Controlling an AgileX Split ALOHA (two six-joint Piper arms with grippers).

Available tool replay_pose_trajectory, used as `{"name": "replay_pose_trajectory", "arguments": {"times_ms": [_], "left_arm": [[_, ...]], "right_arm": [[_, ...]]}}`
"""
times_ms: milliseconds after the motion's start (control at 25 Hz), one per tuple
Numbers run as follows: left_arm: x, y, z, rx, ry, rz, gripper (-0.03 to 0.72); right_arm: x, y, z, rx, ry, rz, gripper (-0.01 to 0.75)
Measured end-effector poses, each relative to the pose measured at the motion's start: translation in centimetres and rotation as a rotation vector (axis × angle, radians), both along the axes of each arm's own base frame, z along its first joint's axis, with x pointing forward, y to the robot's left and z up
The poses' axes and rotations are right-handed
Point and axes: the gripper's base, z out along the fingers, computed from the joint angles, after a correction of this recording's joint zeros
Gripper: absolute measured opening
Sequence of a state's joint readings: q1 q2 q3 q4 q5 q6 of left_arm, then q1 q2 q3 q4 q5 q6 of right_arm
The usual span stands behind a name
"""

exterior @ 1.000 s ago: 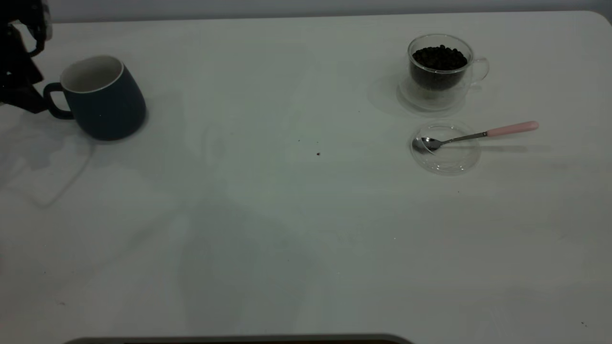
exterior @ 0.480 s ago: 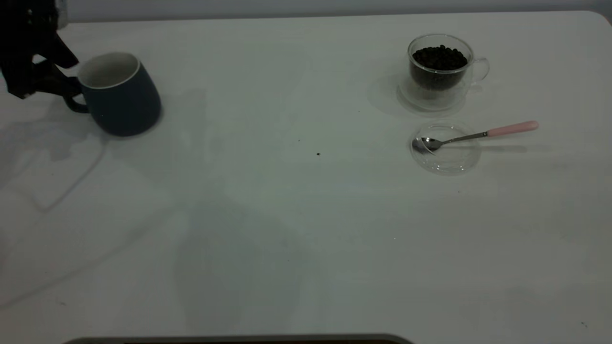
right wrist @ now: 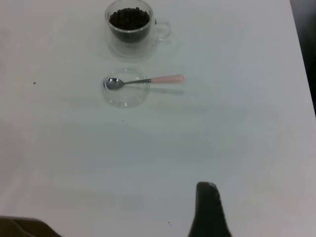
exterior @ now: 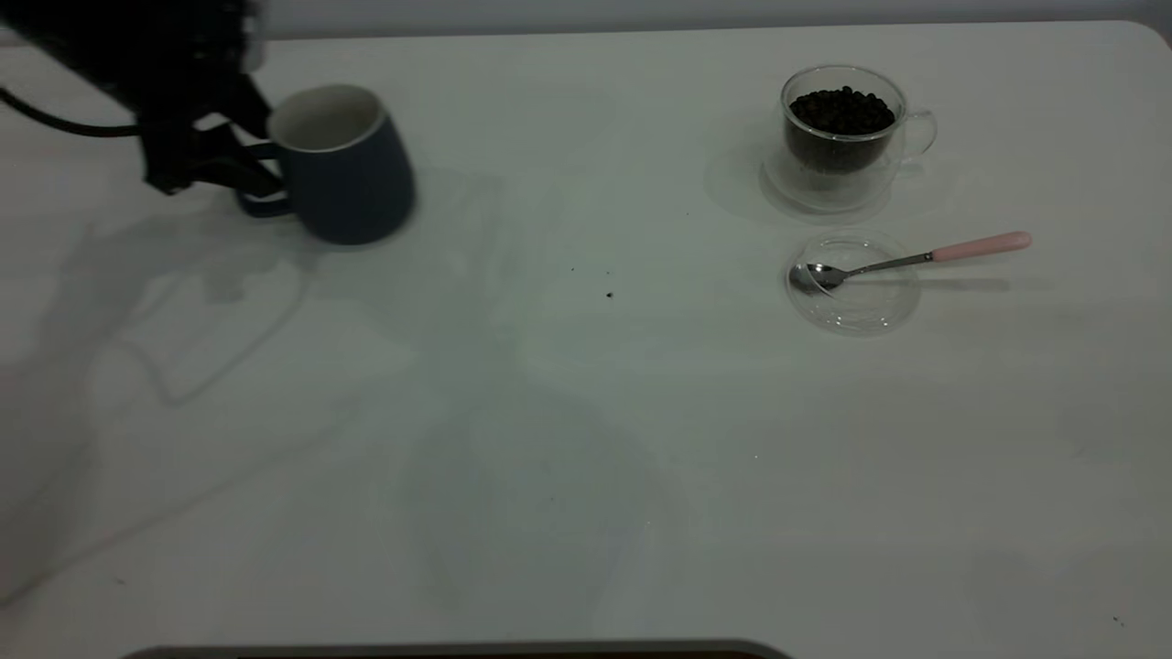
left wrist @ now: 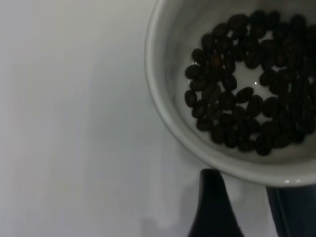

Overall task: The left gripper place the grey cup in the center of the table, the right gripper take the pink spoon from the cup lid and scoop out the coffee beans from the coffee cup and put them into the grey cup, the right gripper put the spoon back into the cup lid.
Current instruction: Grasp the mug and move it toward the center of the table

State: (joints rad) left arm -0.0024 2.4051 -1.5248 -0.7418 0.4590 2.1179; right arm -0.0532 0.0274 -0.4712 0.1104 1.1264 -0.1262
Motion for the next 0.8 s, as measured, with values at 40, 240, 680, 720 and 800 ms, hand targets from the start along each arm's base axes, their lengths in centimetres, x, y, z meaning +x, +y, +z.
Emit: {"name": "replay_pose_trajectory", "arguments": {"times_ms": [40,240,680,720,800], "left_arm": [[-0.1,-0.8,0.0,0.0,0.0,-0.018,0.569],[-0.6,-4.6,-0.3,-0.003,0.006,-0.1,0.569],[-1.2,-8.8,0.0,-0.084,0.011,-0.099,0.569],[-1.2,-8.9,0.0,-0.086,0.015,-0.1,0.569],[-1.3,-8.9,0.0,-0.091,0.022,-0.104,0.569]], "right_arm": [[0.0,0.0,0.0,0.0,0.0,0.0,0.576],[0.0,0.0,0.0,0.0,0.0,0.0,0.576],[0.0,0.0,0.0,0.0,0.0,0.0,0.576],[0.0,0.0,0.0,0.0,0.0,0.0,0.576],[0.0,0.0,0.0,0.0,0.0,0.0,0.576]]}}
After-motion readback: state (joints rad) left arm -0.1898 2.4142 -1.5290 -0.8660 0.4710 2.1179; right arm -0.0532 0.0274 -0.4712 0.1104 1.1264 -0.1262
